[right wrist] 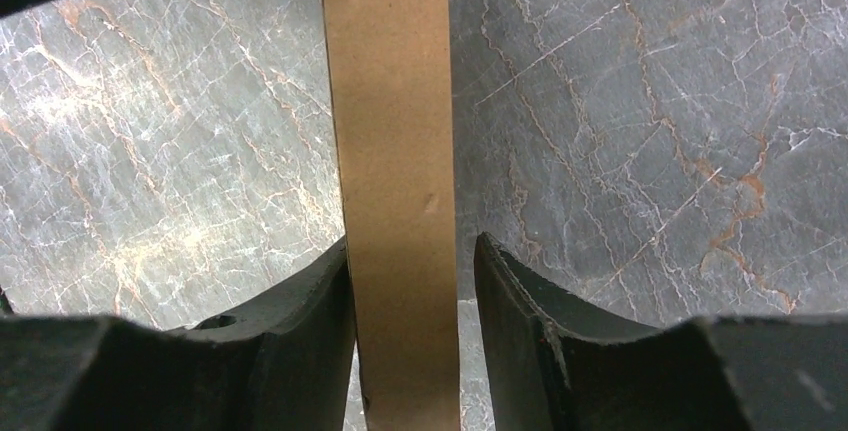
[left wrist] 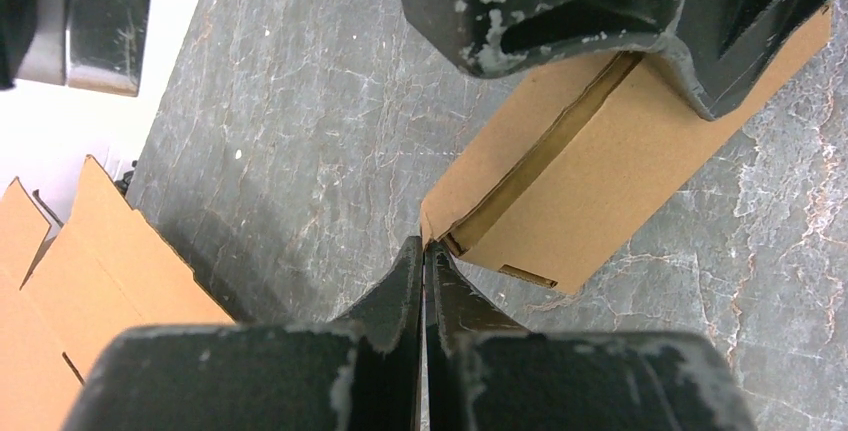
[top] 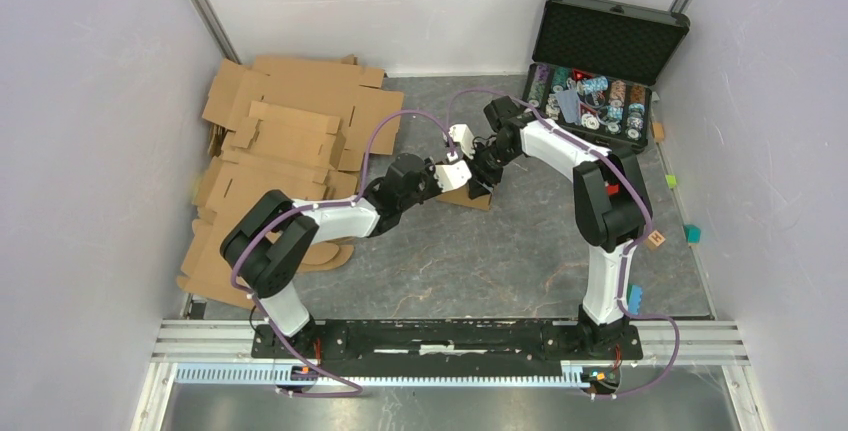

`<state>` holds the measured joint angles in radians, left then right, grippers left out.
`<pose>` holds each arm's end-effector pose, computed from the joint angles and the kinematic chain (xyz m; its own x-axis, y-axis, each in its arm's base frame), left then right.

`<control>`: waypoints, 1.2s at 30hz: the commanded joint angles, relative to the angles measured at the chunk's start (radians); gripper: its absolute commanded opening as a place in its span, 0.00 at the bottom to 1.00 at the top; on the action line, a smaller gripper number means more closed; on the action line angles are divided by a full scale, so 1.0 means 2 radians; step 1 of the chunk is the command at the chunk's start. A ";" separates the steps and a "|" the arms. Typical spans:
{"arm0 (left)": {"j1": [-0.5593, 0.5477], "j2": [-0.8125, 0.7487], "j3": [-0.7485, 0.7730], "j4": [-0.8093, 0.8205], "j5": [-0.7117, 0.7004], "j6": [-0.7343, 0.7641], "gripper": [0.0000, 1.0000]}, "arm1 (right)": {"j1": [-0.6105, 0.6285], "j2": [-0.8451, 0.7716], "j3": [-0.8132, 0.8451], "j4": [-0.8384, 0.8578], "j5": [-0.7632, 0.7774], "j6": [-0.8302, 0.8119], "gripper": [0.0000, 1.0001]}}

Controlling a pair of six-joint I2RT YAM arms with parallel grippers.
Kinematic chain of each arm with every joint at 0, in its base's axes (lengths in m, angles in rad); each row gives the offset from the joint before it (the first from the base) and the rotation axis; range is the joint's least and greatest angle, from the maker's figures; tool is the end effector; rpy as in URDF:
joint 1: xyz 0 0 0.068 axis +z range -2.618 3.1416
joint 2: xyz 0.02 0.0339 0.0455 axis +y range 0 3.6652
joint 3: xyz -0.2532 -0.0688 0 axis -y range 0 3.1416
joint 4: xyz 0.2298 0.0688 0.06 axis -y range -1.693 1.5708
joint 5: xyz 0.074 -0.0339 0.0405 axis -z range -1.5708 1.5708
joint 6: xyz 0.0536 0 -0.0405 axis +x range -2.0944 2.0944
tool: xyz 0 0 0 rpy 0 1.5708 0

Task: Fold the paper box
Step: Close the paper box at the center of the board.

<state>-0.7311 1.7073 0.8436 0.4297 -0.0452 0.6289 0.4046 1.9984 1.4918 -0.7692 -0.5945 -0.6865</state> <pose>0.2734 -0.2420 0.1750 0.1213 0.6806 -0.7225 0.6989 0.4584 0.5491 0.3462 0.1809 0.1716 -0.3787 -0.7334 -0.5645 -0.9255 0.3007 0.2302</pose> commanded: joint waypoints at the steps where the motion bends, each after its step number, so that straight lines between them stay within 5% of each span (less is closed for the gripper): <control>1: -0.003 -0.018 -0.009 0.044 -0.024 0.011 0.02 | -0.004 -0.026 -0.001 -0.004 -0.020 -0.007 0.49; 16: -0.003 -0.013 -0.017 0.077 -0.039 -0.024 0.02 | -0.012 -0.023 0.000 0.022 -0.034 0.000 0.29; 36: 0.000 0.010 0.117 -0.114 -0.012 -0.135 0.02 | 0.002 -0.032 -0.016 0.056 0.028 -0.006 0.26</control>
<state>-0.7258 1.7100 0.9916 0.2207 -0.1127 0.4587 0.4004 1.9606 1.4693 -0.6914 -0.5934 -0.6979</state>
